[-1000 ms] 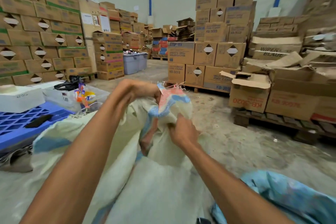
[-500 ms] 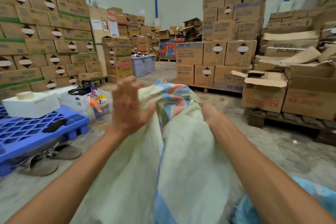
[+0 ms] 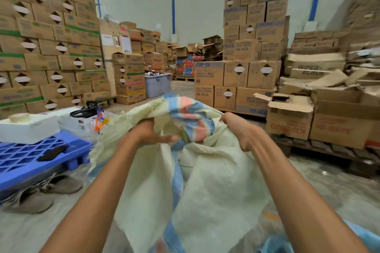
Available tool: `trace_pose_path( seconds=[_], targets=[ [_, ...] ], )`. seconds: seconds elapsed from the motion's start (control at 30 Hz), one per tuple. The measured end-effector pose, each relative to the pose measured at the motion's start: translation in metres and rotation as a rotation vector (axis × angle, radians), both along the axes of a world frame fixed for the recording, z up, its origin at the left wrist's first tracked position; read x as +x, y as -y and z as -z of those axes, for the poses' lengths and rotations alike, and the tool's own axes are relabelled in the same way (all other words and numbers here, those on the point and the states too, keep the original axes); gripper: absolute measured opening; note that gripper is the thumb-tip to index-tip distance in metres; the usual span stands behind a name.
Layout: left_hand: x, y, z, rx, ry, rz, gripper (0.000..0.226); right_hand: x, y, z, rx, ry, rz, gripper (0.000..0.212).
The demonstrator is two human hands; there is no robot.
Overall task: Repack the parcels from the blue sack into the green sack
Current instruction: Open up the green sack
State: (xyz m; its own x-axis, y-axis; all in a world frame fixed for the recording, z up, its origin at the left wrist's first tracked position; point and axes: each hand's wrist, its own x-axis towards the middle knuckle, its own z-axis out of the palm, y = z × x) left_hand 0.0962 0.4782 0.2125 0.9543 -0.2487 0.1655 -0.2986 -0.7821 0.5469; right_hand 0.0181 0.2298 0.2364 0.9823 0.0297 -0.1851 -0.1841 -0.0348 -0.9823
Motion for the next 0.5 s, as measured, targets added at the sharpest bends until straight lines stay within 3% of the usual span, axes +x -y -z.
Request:
trace_pose_path(
  seconds=[0.07,0.17,0.23,0.27,0.37,0.4,0.43,0.5],
  targets=[
    [0.008,-0.021,-0.012,-0.106,-0.173,0.045,0.142,-0.001,0.012,0.001,-0.008,0.019,-0.035,0.025],
    [0.002,-0.024,-0.013,-0.205,-0.302,0.212,0.136,-0.002,0.019,0.008,-0.018,-0.014,-0.054,0.028],
    [-0.008,-0.006,-0.005,-0.349,-0.192,0.219,0.12,0.0,0.014,0.012,-0.07,-0.022,-0.084,0.028],
    [-0.009,0.005,0.001,-0.532,-0.153,0.198,0.109,0.0,0.009,0.013,-0.123,-0.028,-0.113,0.029],
    [0.0,0.036,0.001,-1.185,-0.364,0.146,0.051,-0.002,-0.008,0.012,-0.301,-0.071,-0.216,0.027],
    [0.002,0.044,-0.002,-1.311,-0.442,0.1,0.035,-0.002,-0.012,0.011,-0.336,-0.077,-0.248,0.025],
    [0.007,0.047,-0.002,-1.345,-0.463,0.003,0.024,-0.005,-0.016,0.01,-0.353,-0.078,-0.275,0.023],
    [0.012,0.049,-0.001,-1.159,-0.301,-0.233,0.013,-0.007,-0.014,0.006,-0.365,-0.057,-0.273,0.023]
  ],
)
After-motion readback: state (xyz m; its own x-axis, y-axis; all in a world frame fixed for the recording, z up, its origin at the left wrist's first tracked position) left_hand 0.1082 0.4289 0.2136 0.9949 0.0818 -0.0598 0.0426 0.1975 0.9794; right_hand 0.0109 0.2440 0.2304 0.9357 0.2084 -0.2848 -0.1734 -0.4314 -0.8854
